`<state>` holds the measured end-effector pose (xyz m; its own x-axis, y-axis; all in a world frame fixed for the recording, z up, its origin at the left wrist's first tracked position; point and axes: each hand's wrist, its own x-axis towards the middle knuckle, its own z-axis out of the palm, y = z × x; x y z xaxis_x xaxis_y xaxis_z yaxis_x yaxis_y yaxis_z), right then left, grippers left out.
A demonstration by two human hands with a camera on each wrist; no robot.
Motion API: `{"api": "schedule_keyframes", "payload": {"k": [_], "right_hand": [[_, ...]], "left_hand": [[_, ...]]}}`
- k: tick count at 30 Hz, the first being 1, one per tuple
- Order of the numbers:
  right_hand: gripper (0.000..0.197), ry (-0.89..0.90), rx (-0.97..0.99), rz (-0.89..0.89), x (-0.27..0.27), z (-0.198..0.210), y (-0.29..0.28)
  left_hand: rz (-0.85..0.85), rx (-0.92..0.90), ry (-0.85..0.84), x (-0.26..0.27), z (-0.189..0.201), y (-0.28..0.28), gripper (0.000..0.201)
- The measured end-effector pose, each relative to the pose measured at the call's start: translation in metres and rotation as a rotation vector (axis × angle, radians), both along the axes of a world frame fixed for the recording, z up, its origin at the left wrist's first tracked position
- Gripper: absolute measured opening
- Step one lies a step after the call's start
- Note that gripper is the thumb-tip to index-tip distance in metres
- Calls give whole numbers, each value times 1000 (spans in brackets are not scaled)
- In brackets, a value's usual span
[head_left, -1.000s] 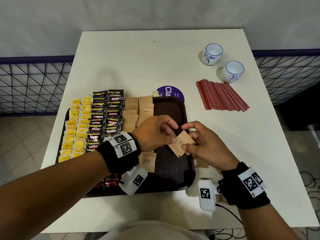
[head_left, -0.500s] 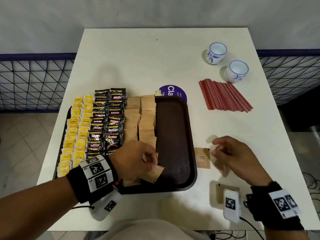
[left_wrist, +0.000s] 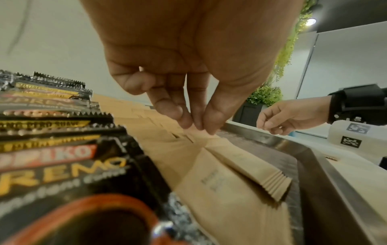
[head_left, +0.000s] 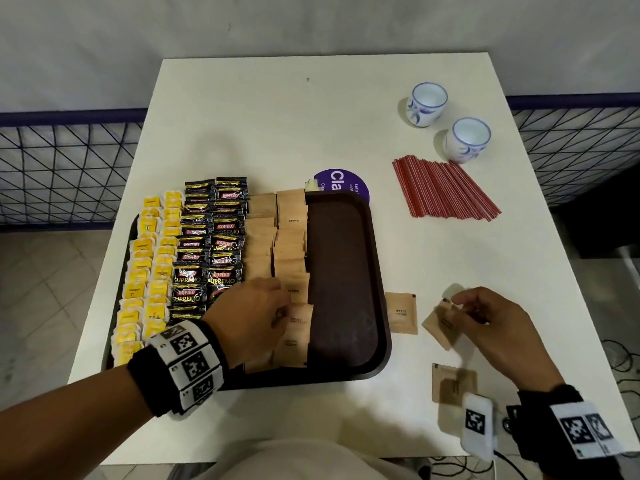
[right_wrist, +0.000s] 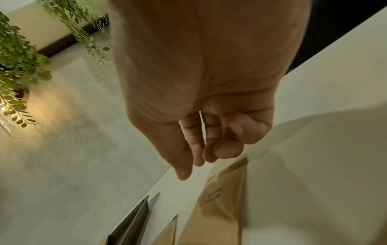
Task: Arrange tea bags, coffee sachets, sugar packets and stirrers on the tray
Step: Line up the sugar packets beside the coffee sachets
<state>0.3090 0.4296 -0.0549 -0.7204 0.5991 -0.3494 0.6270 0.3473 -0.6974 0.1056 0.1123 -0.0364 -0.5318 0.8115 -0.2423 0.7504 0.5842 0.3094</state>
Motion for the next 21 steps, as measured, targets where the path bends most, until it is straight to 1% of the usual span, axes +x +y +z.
{"api": "schedule_keyframes", "payload": {"k": [2, 5, 7, 9, 13, 16, 21], "right_hand": [[11, -5, 14, -2, 1, 0, -1], [11, -7, 19, -8, 4, -2, -2], [12, -8, 20, -7, 5, -3, -3], [13, -12, 19, -4, 6, -3, -5], [14, -1, 11, 12, 5, 0, -12], [14, 13, 2, 2, 1, 2, -16], [14, 25, 1, 20, -4, 4, -21]], "left_hand": [[-112, -5, -17, 1, -1, -4, 16], [-403, -100, -17, 6, 1, -6, 35], [-508, -125, 10, 8, 3, -5, 34], [-552, -155, -6, 9, 4, -3, 31], [-604, -236, 19, 13, 4, -4, 41], [-590, -252, 43, 15, 2, -2, 39], [-564, -230, 67, 17, -3, 0, 43]]}}
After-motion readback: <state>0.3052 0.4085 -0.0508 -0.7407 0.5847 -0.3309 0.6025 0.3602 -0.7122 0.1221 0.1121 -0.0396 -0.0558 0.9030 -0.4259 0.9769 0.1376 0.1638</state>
